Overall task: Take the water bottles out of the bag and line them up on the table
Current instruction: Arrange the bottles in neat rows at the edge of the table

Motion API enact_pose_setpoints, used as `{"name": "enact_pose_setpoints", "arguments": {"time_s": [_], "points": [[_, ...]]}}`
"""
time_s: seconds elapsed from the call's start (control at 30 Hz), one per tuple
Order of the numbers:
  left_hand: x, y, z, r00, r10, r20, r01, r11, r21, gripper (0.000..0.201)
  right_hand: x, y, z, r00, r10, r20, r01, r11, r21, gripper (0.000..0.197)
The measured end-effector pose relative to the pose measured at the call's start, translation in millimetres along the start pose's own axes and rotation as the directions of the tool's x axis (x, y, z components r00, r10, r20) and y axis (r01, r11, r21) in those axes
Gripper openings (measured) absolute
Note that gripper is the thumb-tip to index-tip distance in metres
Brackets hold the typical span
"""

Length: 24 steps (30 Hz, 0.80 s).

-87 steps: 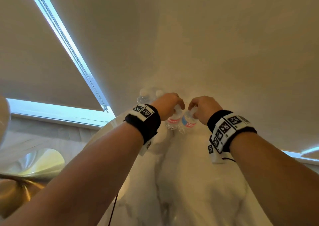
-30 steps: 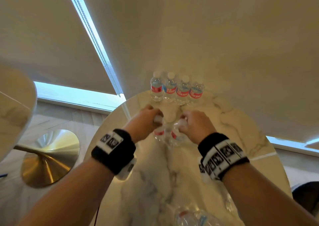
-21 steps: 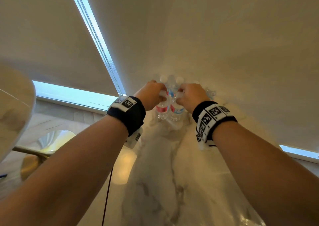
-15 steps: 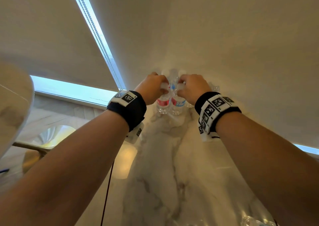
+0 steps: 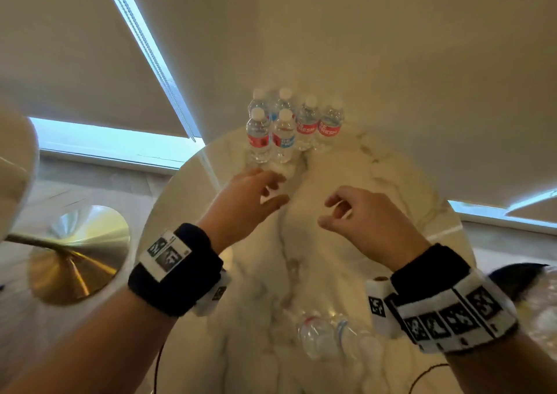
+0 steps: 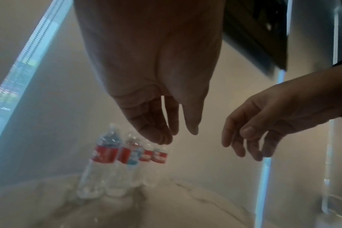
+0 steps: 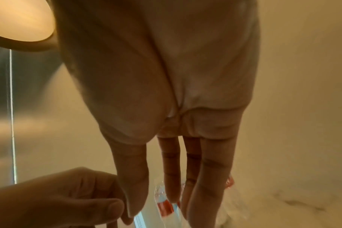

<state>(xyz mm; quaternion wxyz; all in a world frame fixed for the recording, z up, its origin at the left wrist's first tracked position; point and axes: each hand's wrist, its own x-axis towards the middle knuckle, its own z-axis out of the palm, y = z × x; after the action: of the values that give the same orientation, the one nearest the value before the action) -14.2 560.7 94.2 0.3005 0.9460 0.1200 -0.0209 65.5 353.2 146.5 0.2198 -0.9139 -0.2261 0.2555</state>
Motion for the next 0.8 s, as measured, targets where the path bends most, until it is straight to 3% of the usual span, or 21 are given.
{"name": "enact_pose_setpoints", "arguments": {"time_s": [0.2, 0.33, 0.4, 0.5, 0.6, 0.8], "points": [[-116, 56, 53, 0.942, 0.084, 0.324, -0.040, 0.989, -0.140, 0.039, -111, 53, 37, 0.985, 0.056, 0.161, -0.047, 0.997, -0.059, 0.030], [-151, 65, 78, 0.895, 0.127, 0.427, -0.066, 0.986, -0.155, 0.056, -150, 75, 61, 0.974, 0.067, 0.215, -0.050, 0.995, -0.084, 0.035], [-155, 66, 86, 0.884, 0.137, 0.447, -0.087, 0.988, -0.130, 0.052, -155, 80, 69, 0.983, 0.058, 0.176, -0.045, 0.996, -0.079, 0.032], [-145, 70, 87, 0.890, 0.148, 0.432, -0.103, 0.987, -0.127, 0.038, -147, 79, 71, 0.995, 0.028, 0.093, -0.023, 0.998, -0.059, 0.021], [-121, 69, 78, 0.898, 0.137, 0.418, -0.108, 0.990, -0.094, 0.037, -121, 74, 65, 0.999, 0.013, 0.046, -0.011, 0.998, -0.059, 0.019], [-35, 52, 59, 0.945, 0.121, 0.305, -0.117, 0.993, -0.032, 0.036, -14, 55, 44, 0.997, 0.027, -0.076, -0.035, 0.995, -0.095, 0.021]]}}
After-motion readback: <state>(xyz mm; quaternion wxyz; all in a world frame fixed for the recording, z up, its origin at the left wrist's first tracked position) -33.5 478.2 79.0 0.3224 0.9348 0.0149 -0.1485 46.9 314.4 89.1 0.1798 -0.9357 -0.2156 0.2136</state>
